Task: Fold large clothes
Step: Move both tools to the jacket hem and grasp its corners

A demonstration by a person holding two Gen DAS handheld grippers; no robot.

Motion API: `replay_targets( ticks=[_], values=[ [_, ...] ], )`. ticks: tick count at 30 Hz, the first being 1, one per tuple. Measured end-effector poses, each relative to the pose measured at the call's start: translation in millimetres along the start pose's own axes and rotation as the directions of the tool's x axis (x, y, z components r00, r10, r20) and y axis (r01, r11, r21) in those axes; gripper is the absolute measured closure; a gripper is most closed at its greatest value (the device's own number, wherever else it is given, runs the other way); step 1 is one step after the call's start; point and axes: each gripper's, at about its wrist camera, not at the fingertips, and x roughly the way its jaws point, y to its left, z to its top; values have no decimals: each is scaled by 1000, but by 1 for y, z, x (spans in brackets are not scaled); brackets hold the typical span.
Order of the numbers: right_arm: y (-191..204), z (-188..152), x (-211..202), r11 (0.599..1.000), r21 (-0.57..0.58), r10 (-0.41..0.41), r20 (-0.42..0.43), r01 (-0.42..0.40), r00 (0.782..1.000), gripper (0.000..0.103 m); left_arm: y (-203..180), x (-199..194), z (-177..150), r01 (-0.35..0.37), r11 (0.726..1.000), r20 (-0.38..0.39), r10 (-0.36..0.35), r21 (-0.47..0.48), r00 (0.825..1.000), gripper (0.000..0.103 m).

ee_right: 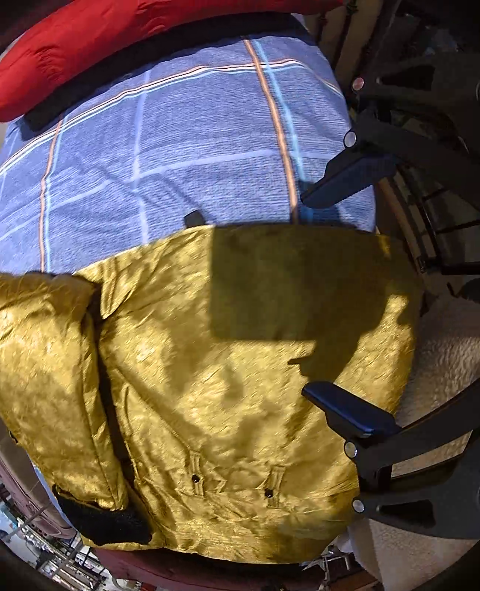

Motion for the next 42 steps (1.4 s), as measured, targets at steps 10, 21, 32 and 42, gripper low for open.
replay_targets(
  ticks=[10, 21, 32, 42],
  values=[
    [-78, -58, 14, 961, 229, 155, 18, -155, 988, 9, 20, 37, -33, 98, 993, -126, -106, -73, 986, 6],
    [-84, -64, 50, 963, 125, 238, 35, -241, 971, 8, -3, 60, -29, 113, 993, -140, -116, -31, 983, 6],
    [-74, -47, 69, 921, 125, 366, 37, -368, 930, 6, -21, 72, -37, 209, 978, -90, -207, 4, 974, 6],
    [-43, -49, 87, 881, 139, 465, -72, -452, 883, 5, 6, 82, -38, 304, 951, -73, -308, -65, 949, 6]
  ],
)
